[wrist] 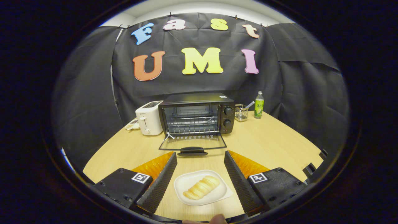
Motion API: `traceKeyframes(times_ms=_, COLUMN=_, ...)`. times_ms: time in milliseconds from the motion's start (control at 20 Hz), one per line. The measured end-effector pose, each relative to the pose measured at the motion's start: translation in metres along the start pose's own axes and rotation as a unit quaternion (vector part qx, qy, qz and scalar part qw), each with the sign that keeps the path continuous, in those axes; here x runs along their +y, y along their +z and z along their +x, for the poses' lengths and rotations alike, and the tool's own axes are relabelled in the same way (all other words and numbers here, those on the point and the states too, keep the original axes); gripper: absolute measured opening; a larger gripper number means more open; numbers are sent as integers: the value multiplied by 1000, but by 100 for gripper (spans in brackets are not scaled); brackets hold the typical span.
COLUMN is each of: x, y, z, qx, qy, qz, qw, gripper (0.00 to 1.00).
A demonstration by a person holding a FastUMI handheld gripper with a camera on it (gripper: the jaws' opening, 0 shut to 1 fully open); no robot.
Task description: Open the toaster oven, put the food inside, and close the toaster oven door.
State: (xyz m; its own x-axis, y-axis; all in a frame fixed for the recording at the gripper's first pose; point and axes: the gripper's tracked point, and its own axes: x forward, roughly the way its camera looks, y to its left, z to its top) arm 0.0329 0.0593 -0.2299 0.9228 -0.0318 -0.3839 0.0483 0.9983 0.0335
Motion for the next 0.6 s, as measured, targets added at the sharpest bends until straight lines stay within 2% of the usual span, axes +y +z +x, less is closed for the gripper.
traceKeyframes(times_ms=300, x=2, y=-69, z=21, qx=72, qy=-28, qz=73, qw=994, gripper=99)
traceKeyframes(times_ms=600, x=0, y=-115, z=56, qx=122, qy=-66, qz=73, qw=988, gripper=98)
